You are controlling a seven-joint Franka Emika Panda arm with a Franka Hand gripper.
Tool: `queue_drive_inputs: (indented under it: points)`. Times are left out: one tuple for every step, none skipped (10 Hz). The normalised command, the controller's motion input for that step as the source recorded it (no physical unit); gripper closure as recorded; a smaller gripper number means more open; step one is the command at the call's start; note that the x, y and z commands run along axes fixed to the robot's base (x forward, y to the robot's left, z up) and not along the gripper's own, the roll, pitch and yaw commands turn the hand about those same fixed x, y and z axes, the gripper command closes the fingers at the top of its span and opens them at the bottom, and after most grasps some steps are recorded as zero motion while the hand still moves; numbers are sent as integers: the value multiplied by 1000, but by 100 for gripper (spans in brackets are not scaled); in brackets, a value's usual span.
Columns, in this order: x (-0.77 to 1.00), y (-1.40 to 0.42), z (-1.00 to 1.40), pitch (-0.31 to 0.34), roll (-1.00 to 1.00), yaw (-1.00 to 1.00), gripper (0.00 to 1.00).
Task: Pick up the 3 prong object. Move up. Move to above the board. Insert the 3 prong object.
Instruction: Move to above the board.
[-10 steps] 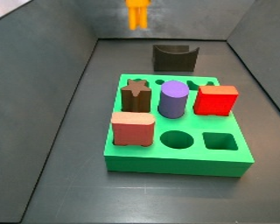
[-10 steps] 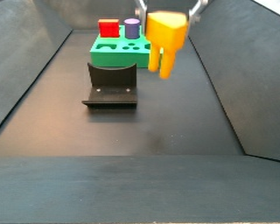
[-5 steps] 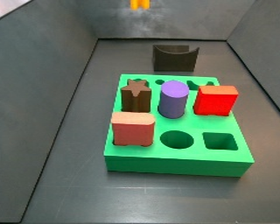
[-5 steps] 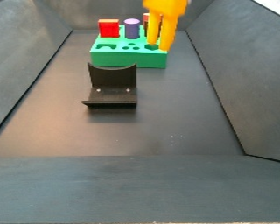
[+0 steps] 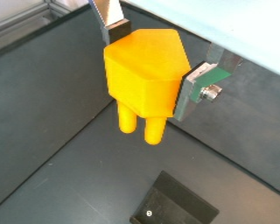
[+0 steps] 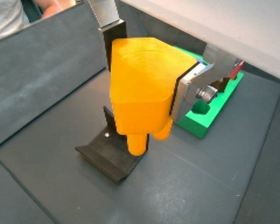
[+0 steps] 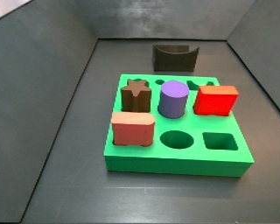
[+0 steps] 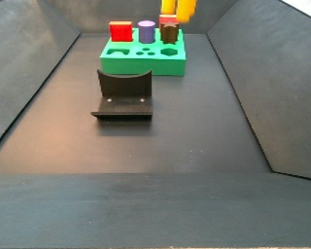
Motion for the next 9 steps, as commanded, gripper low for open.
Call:
queue_drive_inputs:
  points:
    - [41, -20, 1000, 106, 77, 15, 100]
    - [40, -20, 1000, 106, 79, 19, 100]
    - [31, -17, 846, 106, 80, 22, 100]
    - [22, -15, 688, 105, 83, 24, 100]
    - [18, -12, 533, 105, 86, 27, 100]
    - [16, -11, 323, 107, 88, 28, 100]
    - [15, -12, 172, 108, 86, 28, 100]
    - [-68, -1000, -159, 485, 167, 402, 100]
    - [-63, -1000, -157, 430, 172, 361, 100]
